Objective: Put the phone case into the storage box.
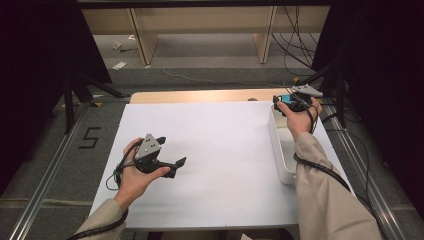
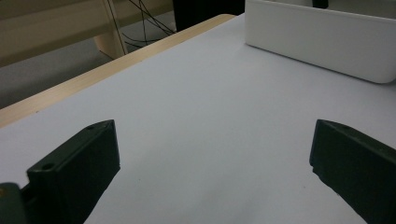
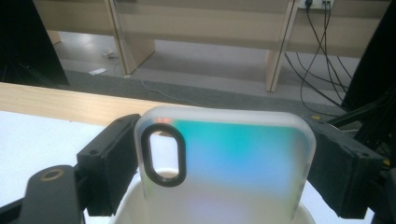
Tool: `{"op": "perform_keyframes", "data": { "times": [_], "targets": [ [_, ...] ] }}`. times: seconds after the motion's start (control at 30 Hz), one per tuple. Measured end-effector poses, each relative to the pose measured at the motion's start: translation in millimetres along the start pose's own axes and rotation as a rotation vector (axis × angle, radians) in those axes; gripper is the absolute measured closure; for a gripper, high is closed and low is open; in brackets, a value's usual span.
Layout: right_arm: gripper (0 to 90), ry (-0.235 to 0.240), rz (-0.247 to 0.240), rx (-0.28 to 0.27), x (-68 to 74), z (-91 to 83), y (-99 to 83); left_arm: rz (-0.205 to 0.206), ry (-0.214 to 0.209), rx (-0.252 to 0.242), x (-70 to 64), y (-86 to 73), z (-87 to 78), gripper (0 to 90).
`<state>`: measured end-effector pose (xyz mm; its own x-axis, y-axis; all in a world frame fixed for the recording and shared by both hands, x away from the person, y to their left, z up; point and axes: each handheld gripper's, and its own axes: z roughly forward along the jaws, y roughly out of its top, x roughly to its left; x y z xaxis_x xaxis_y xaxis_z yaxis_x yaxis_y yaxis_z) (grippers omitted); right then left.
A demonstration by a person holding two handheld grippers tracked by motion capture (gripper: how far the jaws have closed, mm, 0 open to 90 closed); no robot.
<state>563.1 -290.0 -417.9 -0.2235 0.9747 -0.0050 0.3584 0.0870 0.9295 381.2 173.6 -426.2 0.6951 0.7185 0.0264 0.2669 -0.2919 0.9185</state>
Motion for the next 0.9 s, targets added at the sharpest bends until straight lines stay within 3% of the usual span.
{"op": "perform_keyframes", "data": {
  "times": [0.53, 0.9],
  "targets": [
    [4.0, 0.015, -0.002, 0.013, 1.8, 3.8, -1.7, 0.000, 0.000, -0.001, 0.0, 0.1, 0.0, 0.9],
    [2.6, 0.004, 0.010, 0.001, -1.4, 0.6, -0.5, 0.000, -0.001, 0.000, -0.6, 0.1, 0.3, 0.9]
  ]
}}
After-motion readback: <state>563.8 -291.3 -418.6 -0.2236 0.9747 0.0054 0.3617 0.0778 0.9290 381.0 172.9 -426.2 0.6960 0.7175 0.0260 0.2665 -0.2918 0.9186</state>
